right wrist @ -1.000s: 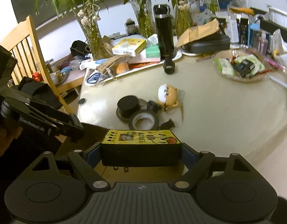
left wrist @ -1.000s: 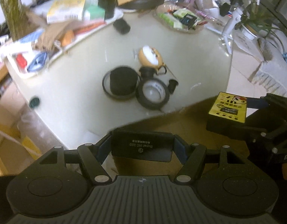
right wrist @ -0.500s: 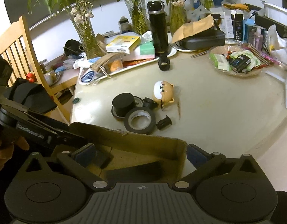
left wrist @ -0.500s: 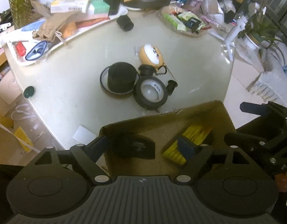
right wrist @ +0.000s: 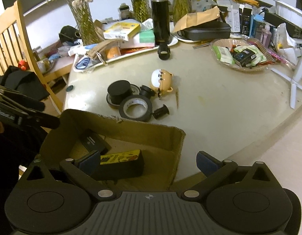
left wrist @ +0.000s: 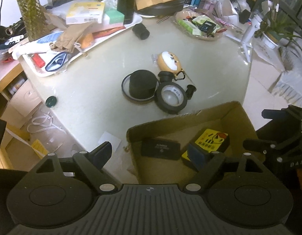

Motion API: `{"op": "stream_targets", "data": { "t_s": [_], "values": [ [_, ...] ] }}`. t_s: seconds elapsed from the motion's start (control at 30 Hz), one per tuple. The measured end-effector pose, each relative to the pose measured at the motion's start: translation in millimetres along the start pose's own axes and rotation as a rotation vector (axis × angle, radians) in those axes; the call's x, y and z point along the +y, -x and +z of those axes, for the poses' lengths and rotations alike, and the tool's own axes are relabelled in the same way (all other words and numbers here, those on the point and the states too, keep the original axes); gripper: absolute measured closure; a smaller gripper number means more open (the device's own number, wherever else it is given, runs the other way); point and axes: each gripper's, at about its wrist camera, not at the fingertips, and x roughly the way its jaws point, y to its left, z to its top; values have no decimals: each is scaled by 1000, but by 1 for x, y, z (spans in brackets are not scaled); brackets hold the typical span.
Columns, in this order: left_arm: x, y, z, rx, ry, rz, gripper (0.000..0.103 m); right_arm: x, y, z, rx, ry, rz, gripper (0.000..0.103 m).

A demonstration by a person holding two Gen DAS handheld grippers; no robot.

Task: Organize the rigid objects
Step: 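Withdraw the right tool from the cardboard box toward the small black spool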

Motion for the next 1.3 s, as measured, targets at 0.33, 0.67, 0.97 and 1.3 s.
{"op": "stream_targets", "data": {
  "t_s": [0.33,0.67,0.97,1.3],
  "values": [
    [18,6,-19,-5,31,29,18,-4,-7,-1,49,-15,-8,0],
    [14,8,-24,-48,3,6,18,-7,-12,7,35,-14,3,0],
    [10,10,-22,-82,-25,-8,18,-14,-15,22,4,12,27,0],
    [6,12,-21,-109,-60,-20,18,-21,-31,44,-6,74,46,0]
  ]
}}
